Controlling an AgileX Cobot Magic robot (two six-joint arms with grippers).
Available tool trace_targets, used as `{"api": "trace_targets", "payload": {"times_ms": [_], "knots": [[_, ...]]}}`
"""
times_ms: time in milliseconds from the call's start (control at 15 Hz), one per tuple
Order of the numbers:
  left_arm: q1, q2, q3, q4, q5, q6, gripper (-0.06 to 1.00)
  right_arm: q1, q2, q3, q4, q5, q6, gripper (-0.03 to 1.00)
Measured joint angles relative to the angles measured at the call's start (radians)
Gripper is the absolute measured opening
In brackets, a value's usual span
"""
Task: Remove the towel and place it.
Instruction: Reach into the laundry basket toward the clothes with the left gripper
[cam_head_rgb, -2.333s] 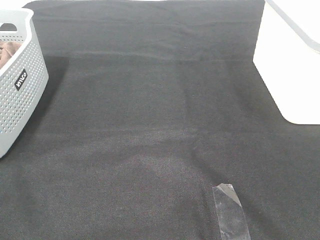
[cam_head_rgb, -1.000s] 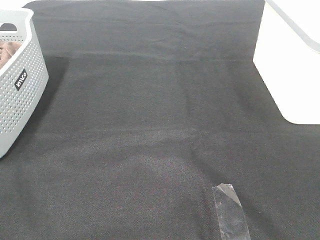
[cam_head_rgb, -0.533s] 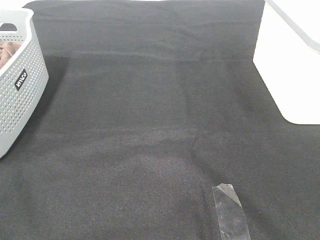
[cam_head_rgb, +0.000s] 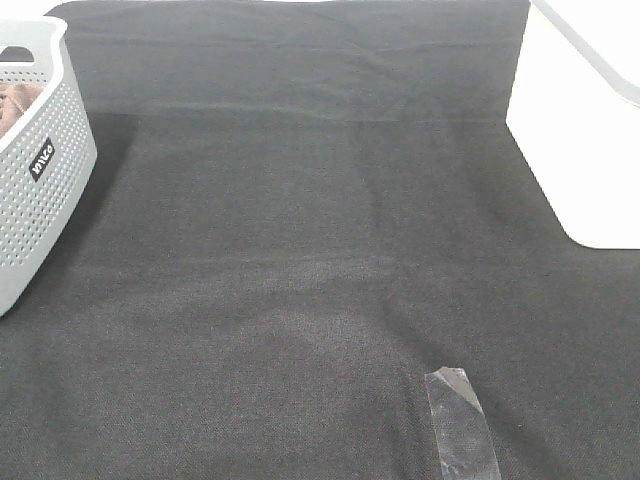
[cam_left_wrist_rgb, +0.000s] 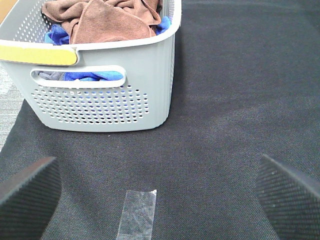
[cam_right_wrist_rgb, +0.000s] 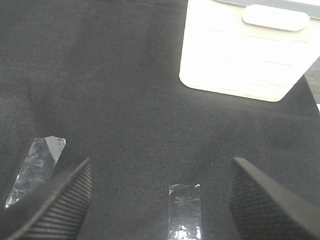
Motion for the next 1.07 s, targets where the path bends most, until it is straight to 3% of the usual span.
{"api": "trace_targets", "payload": {"times_ms": [333, 600, 800, 1067], "knots": [[0.0, 0.0, 0.0, 0.001, 0.0, 0.0, 0.99, 0.0, 0.0, 0.0, 0.0, 0.0, 0.0, 0.73], [0.0, 0.031, -0.029, 0.058, 0.023, 0.052, 0.99, 0.0, 0.0, 0.0, 0.0, 0.0, 0.0, 0.73], [0.0, 0.217, -0.192, 0.081, 0.038, 0.288, 0.99, 0.0, 0.0, 0.0, 0.0, 0.0, 0.0, 0.73], [0.0, 0.629, -0.496, 0.092, 0.037, 0.607, 0.99, 0.0, 0.0, 0.0, 0.0, 0.0, 0.0, 0.73]]}}
